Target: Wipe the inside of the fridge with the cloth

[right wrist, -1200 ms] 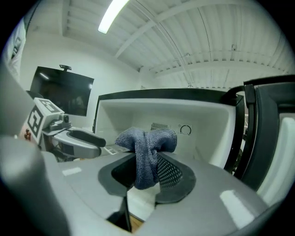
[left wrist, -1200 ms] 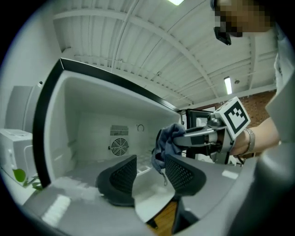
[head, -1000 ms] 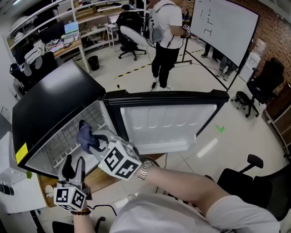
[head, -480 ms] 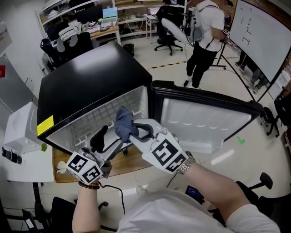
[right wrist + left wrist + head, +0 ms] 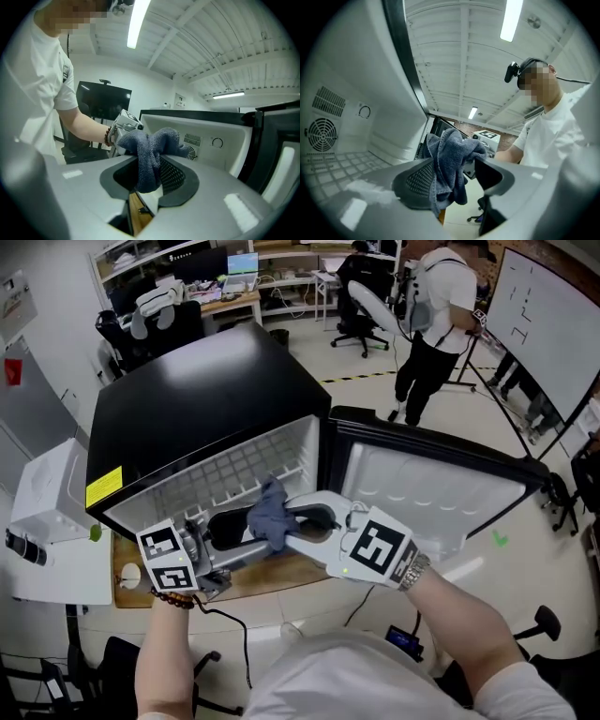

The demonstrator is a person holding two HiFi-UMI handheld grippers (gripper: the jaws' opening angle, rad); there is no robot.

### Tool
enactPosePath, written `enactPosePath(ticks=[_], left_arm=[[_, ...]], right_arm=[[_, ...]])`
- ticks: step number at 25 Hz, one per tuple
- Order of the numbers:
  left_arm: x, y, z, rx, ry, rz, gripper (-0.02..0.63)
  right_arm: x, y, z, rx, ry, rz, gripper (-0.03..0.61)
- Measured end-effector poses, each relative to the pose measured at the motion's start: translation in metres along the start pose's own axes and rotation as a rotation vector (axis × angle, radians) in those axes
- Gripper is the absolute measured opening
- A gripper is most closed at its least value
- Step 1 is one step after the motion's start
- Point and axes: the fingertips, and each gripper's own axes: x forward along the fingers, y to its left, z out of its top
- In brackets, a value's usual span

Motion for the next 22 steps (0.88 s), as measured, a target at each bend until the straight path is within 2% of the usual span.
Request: enactPosePath(ticks=[6,7,9,16,22], left_arm=[[0.003,-0.017,-0.005,-0.067,-0.007,-0.121,0.207],[0.003,-0.018,-0.005,-0.073,-0.012,-0.129,0.183],[0.002,-0.016,-0.005,-0.080,-0.028,-0.129,0.084],[0.008,-0.002,-0.006,-0.049,-0.052,-0.051,0.060],[0.013,0.017,-0.007,0.010,-0.066,0.082,0.055]], right_arm=[[-0.008,0.013,0.002,0.021,-0.002,0.110,0.103],[-0.010,0.014,0.001,0.037,-0.003,0.130,0.103],[-0.014,0.015,-0.002,0.070,0.007,0.160,0.111],[-0.013,0.002,-0.008,0.090,0.028,0.086,0.120],[-0.009,-0.011,-0.017,0.099,0.043,-0.002,0.135]])
